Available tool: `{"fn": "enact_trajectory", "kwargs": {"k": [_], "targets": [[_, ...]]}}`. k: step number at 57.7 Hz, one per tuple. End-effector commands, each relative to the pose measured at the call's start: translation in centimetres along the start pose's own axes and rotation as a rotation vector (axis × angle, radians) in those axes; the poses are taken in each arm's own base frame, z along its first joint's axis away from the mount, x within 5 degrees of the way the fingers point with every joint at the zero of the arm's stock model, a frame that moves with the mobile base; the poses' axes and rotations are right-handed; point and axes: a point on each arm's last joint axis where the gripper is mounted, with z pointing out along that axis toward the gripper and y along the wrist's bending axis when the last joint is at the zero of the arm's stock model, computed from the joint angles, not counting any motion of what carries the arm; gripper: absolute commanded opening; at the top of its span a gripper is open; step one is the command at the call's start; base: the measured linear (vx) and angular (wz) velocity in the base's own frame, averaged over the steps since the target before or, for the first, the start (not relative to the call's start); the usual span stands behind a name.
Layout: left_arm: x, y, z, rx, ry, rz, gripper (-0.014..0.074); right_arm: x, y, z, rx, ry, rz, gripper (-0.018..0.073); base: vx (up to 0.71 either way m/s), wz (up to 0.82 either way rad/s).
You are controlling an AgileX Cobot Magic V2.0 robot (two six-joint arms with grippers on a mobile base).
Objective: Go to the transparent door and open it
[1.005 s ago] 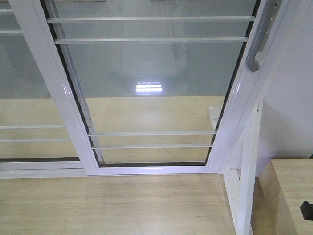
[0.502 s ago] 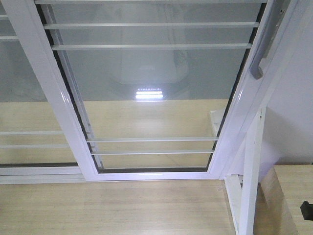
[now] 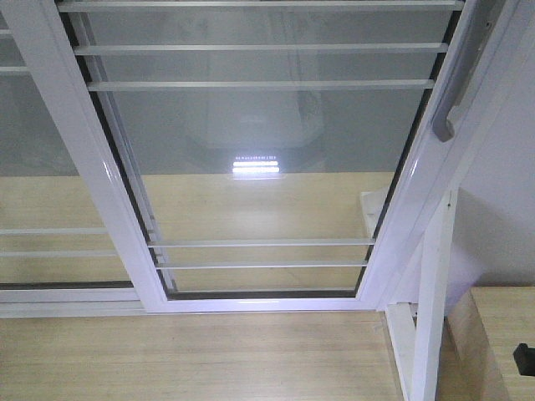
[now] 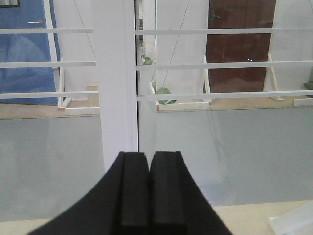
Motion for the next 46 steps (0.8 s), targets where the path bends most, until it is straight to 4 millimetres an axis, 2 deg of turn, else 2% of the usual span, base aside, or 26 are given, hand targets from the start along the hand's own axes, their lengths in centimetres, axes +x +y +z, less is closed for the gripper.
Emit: {"fn": "enact_trajectory", "kwargs": {"k": [1, 46], "targets": [[0.31, -0.04, 0.01, 0.006, -0.055, -0.002, -0.0006, -0.34, -0.06, 0.12, 0.011, -0.064, 0.0, -0.0008, 0.0, -0.01], [0.33, -0.02, 0.01, 0.004, -0.053, -0.002, -0.0006, -0.34, -0.05, 0.12, 0.009, -0.064, 0.0, -0.0008, 0.0, 0.0]]}}
